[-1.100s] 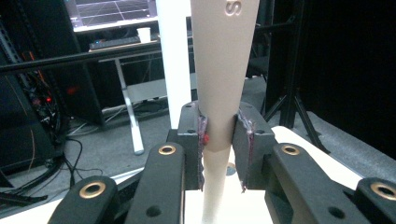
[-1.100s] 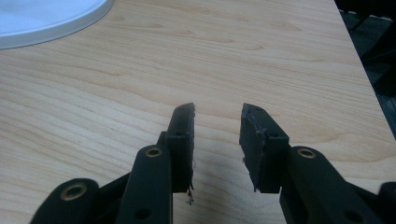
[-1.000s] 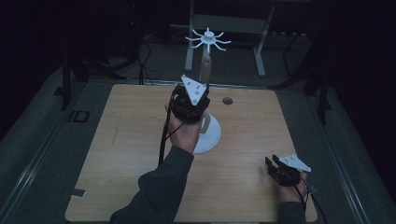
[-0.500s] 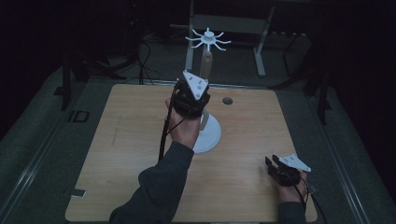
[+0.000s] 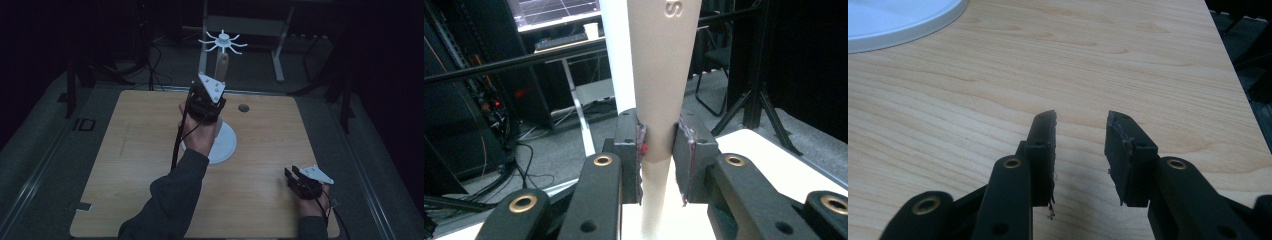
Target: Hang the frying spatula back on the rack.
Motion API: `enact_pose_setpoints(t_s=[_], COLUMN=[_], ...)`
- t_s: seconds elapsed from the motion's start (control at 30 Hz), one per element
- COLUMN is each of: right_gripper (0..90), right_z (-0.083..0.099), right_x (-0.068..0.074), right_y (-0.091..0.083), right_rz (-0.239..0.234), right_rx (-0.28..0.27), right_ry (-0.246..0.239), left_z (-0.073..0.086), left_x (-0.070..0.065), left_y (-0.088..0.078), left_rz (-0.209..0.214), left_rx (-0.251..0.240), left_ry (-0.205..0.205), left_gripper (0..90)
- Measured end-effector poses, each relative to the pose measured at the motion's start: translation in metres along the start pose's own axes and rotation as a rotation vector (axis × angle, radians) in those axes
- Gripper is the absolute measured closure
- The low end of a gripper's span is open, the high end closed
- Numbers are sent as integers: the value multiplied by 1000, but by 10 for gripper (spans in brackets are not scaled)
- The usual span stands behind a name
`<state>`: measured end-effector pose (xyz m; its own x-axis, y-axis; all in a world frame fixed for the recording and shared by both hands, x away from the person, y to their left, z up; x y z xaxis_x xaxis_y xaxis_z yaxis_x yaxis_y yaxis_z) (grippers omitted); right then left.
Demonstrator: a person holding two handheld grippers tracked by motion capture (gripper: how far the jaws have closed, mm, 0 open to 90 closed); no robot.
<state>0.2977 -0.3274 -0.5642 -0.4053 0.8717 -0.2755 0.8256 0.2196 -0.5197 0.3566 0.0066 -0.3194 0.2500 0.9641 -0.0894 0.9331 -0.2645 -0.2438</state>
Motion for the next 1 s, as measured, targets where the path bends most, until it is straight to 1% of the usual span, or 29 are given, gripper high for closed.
enact_pose_setpoints(t_s=[0.77, 1.0], right_gripper=[652, 652], right_z=[1, 1], right_x=[0, -1], right_y=[-1, -1], right_rz=[-1, 1], right_rx=[1, -1], right_ry=[0, -1], left_z=[-4, -3], left_x=[2, 5], left_y=[9, 14], left_rz=[-14, -21], left_rx=[11, 24], left_ry=[-7, -9], left_gripper=[743, 743])
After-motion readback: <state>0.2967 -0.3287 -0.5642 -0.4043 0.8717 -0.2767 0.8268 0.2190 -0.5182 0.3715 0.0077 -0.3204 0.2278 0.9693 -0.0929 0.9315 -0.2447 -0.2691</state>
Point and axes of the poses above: each handheld gripper's, and its own axes: y roughly forward along the jaws, z roughly out of its underside, x roughly to its left, the point moved 1 cm from there along y, roughly forward along the jaws, and after that the axes turned 14 degrees about -y, right-handed, at the moved point
